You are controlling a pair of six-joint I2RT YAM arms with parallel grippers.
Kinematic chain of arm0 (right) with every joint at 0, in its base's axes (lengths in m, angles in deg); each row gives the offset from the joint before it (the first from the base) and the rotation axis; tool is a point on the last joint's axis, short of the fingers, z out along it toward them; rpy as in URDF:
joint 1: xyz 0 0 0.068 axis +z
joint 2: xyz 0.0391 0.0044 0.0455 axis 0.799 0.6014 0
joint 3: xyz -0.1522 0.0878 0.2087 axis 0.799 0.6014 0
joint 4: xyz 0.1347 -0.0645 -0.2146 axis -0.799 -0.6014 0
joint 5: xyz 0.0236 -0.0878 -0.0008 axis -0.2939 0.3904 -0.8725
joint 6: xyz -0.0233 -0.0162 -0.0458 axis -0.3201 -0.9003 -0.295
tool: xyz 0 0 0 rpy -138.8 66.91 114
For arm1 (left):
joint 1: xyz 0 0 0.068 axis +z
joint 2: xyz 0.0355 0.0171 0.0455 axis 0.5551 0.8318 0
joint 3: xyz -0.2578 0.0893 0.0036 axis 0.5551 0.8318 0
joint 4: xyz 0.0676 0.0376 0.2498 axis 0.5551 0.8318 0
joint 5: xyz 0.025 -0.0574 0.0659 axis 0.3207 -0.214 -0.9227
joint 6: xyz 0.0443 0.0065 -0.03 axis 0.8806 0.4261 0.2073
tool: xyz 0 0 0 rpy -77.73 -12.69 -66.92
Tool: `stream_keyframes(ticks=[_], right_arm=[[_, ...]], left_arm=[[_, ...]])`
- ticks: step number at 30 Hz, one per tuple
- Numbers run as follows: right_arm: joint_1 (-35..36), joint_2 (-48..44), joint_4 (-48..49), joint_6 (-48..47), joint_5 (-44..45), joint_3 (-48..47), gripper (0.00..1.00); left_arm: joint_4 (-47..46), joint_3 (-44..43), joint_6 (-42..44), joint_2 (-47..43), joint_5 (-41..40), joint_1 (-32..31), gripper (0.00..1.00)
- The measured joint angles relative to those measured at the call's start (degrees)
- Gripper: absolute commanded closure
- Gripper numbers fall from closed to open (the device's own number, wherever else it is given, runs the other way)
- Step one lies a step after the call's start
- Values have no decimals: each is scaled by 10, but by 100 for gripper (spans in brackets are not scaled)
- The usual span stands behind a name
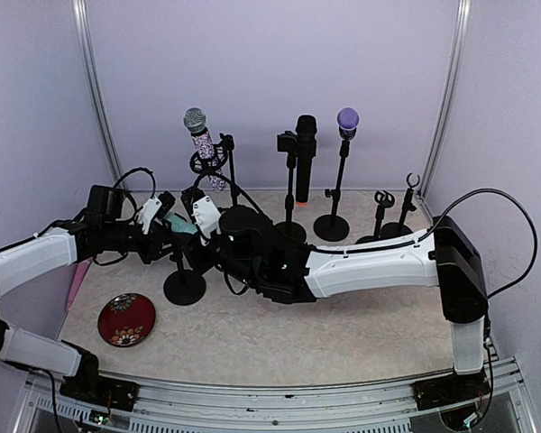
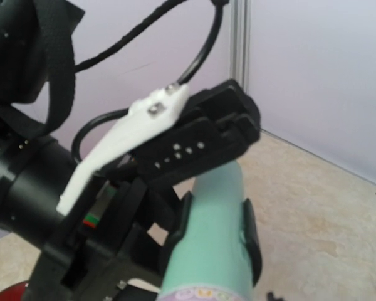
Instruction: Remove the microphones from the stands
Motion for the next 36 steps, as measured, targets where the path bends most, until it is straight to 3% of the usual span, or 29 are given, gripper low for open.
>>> stream_keyframes(ticks=[5, 27, 33, 36], right_arm=[[1, -42, 13, 10, 2, 62, 100], [76, -187, -49, 17, 120, 192, 100], [121, -264, -89, 21, 138, 209, 100], [126, -292, -90, 21, 146, 213, 100]], left_arm=[[-16, 4, 10, 8, 17, -16, 100], [-80, 16, 28, 28, 37, -32, 100], [-80, 16, 3, 30, -6, 18, 90], [-74, 16, -1, 26, 5, 18, 67]])
